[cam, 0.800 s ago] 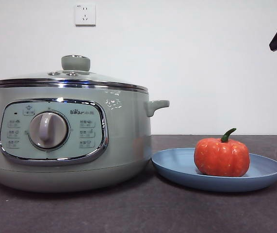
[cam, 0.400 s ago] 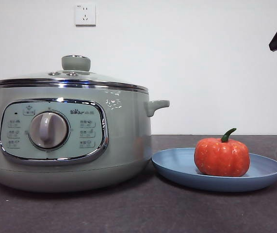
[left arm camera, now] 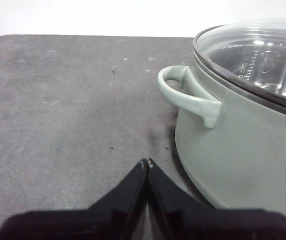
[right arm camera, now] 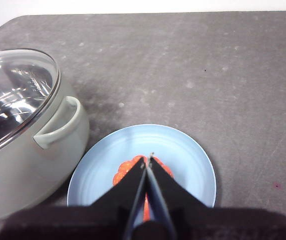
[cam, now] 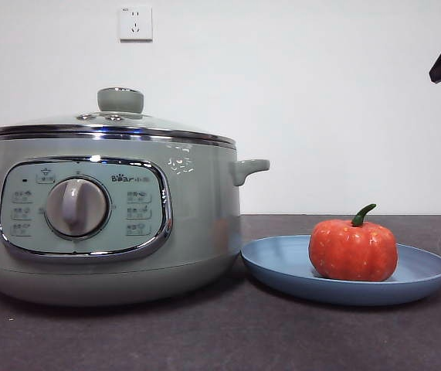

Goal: Take the pumpkin out from the steamer,put the pumpkin in the blue plate,close the lid

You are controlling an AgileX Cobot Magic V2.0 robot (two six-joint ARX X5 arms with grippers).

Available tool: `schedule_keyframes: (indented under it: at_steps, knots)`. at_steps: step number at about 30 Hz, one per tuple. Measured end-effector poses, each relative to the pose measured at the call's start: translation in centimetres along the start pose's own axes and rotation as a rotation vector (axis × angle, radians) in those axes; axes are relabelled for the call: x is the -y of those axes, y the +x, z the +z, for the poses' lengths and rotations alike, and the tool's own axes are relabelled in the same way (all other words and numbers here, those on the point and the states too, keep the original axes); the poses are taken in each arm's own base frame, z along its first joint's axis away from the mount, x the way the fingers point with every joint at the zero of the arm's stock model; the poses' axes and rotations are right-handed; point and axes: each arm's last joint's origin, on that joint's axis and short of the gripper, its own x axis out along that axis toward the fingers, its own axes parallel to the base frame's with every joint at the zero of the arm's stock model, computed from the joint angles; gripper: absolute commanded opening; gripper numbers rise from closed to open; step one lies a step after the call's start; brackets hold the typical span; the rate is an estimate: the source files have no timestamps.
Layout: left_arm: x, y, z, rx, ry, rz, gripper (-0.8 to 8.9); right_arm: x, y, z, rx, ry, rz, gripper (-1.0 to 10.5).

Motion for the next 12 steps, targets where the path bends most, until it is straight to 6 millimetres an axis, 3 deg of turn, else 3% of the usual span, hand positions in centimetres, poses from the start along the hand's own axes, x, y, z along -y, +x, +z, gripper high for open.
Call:
schedule_keyframes:
  at_steps: [12]
  knots:
    - [0.00,0.00,0.00,0.000,0.000,0.000,-0.04,0.02,-0.17,0.03,0.007,-0.010,0.000,0.0]
